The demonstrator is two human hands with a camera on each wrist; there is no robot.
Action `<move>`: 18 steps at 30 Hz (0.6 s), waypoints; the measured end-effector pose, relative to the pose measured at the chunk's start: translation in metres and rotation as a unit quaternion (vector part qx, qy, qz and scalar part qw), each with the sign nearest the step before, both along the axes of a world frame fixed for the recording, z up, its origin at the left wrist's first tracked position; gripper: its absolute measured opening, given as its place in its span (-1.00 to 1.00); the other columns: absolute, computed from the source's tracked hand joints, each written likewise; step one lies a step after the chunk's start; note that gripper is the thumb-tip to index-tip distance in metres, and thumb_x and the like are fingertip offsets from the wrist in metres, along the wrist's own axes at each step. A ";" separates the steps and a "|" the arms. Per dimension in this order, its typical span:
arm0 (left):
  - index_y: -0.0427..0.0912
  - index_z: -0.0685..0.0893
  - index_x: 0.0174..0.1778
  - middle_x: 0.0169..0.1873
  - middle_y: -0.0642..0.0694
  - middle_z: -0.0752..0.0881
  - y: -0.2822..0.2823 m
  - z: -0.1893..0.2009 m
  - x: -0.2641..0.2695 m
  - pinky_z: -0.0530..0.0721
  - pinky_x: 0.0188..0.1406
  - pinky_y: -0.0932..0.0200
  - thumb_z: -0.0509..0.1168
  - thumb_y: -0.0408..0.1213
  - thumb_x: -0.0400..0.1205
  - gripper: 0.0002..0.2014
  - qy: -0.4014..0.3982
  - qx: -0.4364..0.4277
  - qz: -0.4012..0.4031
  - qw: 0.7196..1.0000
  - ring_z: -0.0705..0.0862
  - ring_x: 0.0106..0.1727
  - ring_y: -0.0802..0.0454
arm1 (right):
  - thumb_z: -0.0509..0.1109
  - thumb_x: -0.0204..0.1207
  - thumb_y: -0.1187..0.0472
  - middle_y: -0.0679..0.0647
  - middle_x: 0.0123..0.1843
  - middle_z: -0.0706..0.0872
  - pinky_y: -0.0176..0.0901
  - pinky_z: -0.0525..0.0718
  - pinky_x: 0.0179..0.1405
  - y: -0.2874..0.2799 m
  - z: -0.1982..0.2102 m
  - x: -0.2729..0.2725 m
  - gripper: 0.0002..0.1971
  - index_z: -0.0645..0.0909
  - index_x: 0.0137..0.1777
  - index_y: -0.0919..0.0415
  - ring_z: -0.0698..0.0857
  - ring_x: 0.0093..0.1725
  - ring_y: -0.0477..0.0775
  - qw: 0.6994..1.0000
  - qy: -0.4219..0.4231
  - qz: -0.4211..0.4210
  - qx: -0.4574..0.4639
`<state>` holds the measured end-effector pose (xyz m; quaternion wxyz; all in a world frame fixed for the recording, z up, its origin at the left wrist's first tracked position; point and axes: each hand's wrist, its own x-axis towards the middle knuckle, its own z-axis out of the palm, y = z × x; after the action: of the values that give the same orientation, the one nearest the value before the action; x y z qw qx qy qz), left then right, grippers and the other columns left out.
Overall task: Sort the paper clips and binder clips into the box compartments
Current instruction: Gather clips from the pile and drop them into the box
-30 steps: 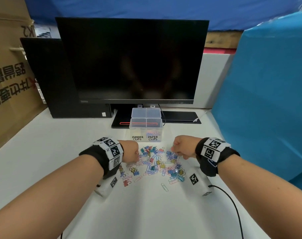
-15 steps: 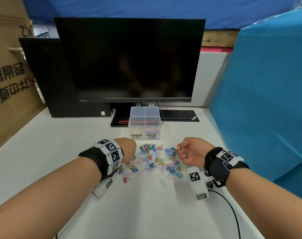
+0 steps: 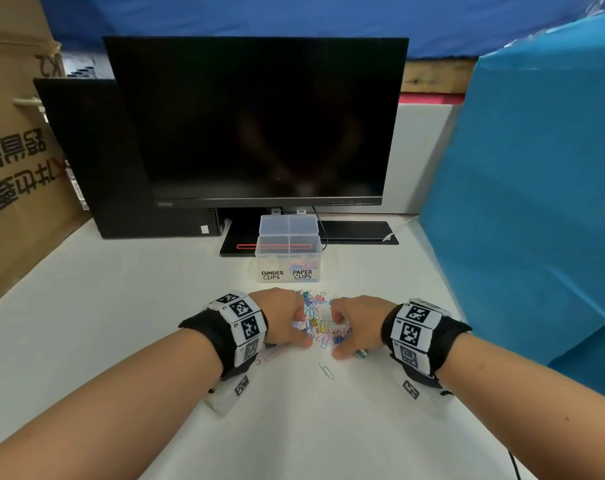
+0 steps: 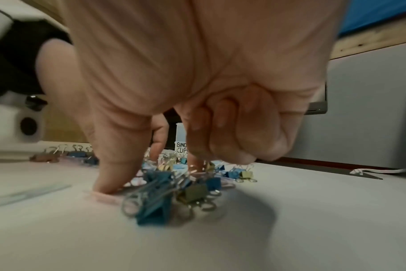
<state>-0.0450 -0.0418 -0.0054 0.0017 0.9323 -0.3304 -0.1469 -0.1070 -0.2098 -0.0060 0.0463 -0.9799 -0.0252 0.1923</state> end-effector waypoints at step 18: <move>0.01 0.52 0.17 0.03 0.03 0.61 0.003 0.003 0.007 0.54 -0.06 0.17 0.51 0.12 0.33 -0.44 0.020 0.004 -0.006 1.000 0.54 -0.01 0.04 | 0.41 0.46 -0.01 0.10 -0.01 0.63 -0.24 0.47 -0.28 0.019 0.007 0.011 -0.57 0.54 0.23 0.22 0.56 -0.08 0.10 0.998 -0.028 0.047 -0.033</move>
<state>-0.0384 -0.0384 -0.0027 0.0040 0.9272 -0.3355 -0.1666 -0.0964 -0.1906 0.0012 0.0038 -0.9836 -0.0656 0.1678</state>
